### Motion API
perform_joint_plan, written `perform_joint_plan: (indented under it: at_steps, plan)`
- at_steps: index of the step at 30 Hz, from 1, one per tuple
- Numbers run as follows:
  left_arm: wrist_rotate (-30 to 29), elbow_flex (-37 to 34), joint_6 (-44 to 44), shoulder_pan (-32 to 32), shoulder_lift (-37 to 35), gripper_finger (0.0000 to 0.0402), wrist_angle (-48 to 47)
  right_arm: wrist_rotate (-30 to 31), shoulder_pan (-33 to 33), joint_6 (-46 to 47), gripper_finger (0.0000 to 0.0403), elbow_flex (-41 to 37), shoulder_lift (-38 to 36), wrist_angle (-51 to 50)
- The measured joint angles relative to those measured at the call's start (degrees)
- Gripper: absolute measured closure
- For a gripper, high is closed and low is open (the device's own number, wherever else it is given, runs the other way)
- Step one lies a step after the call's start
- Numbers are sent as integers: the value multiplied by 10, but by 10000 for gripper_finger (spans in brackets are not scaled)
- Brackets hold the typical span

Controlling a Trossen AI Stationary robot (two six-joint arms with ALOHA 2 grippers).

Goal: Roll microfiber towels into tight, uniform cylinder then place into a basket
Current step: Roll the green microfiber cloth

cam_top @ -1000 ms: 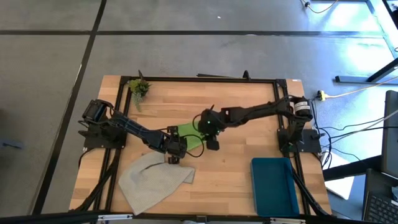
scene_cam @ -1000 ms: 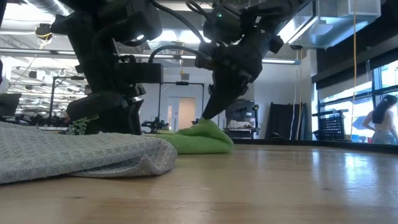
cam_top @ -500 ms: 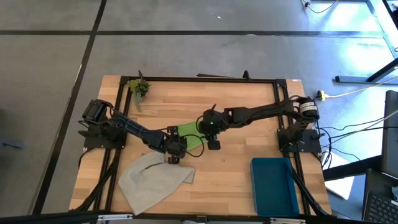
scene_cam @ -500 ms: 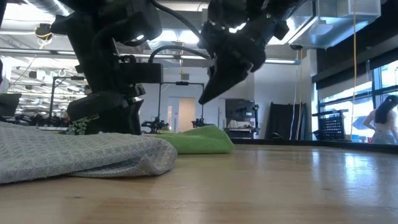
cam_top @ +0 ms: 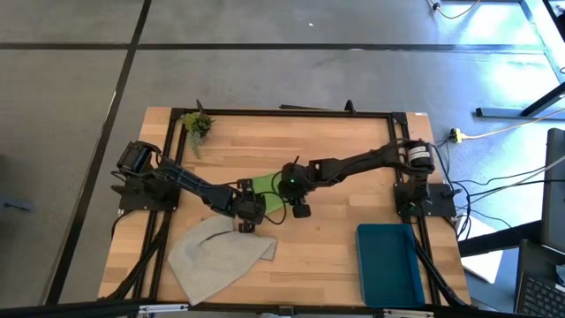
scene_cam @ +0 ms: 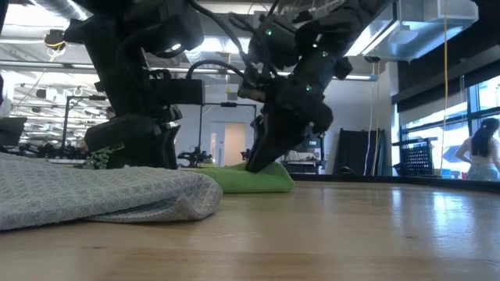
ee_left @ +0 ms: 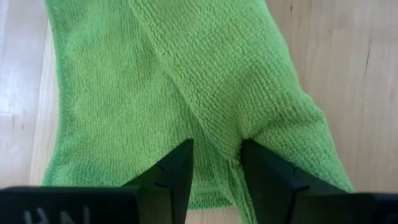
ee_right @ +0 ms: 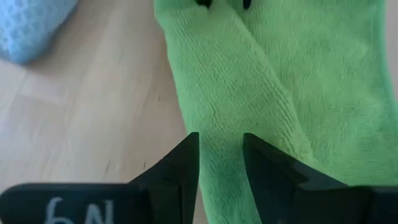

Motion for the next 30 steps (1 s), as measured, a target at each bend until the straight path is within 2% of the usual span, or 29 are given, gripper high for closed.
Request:
perform_joint_plan:
  at_steps: [20, 26, 30]
  plan:
    - [0, 0, 0, 0, 0, 269, 0, -3, -7, 0, 278, 2, 37, 7]
    - [0, 0, 0, 0, 0, 269, 0, 5, -6, 0, 278, -1, 16, -8]
    - [0, 0, 0, 0, 0, 269, 0, 34, 2, 0, 278, -1, -8, -15]
